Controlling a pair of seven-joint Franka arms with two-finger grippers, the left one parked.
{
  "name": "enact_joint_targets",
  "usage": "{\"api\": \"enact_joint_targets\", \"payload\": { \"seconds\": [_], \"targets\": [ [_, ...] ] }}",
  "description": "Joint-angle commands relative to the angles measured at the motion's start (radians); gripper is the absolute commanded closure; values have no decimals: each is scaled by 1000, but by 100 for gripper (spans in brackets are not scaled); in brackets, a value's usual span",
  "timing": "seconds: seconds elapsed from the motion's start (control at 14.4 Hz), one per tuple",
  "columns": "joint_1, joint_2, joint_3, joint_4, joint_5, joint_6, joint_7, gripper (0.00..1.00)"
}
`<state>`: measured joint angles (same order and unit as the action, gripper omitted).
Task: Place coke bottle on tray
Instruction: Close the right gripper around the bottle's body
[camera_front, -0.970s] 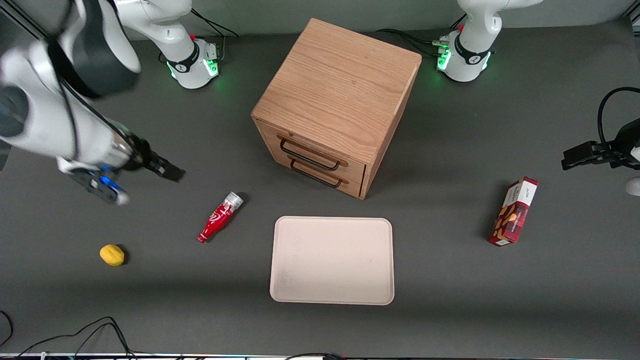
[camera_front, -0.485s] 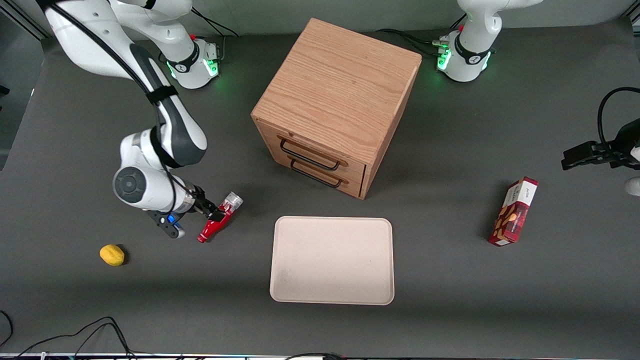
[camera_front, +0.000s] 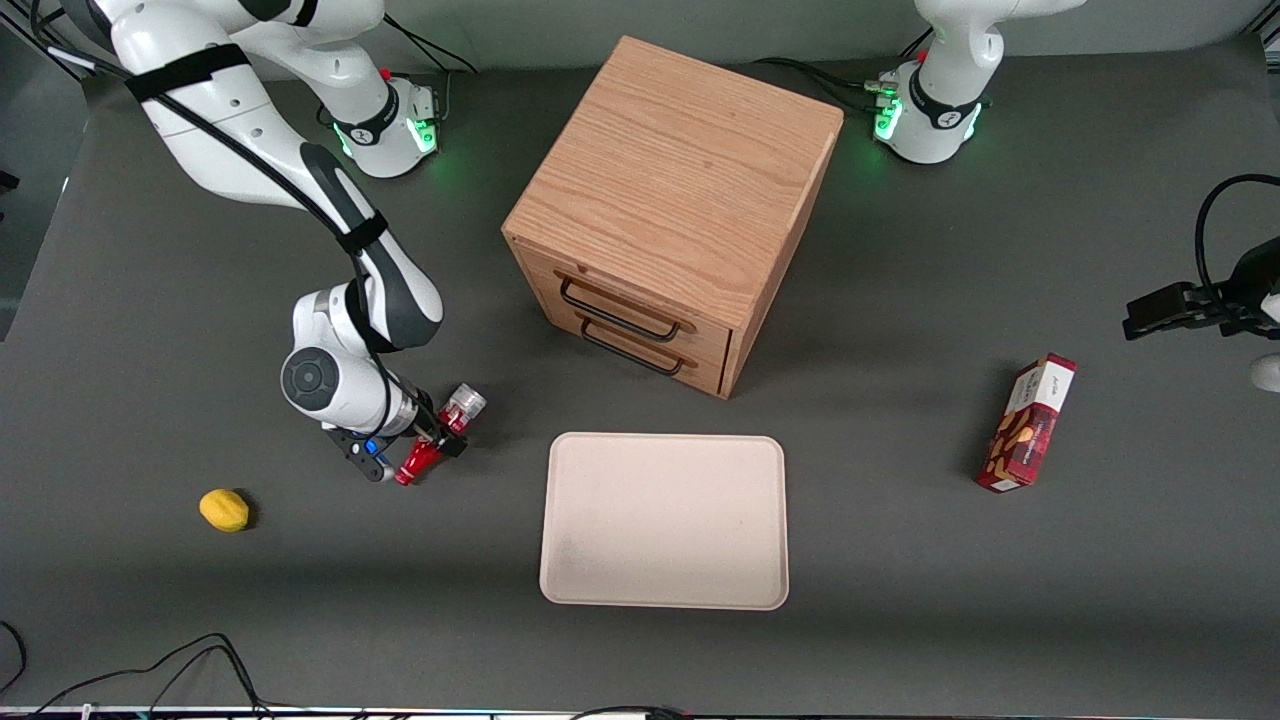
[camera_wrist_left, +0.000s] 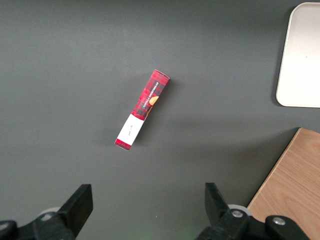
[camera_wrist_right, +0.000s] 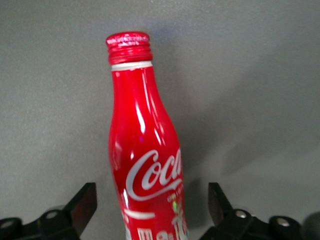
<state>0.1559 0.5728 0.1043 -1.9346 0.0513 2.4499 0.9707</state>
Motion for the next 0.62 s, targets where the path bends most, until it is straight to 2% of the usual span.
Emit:
{"api": "enact_joint_targets", "payload": {
  "seconds": [0.0,0.42,0.55],
  "targets": [
    [7,13,2,-35,-73,81,29,100],
    [7,-31,6,8,-77,-40,17,100],
    [7,-68,6,58,-79,-142,5,100]
  ]
}}
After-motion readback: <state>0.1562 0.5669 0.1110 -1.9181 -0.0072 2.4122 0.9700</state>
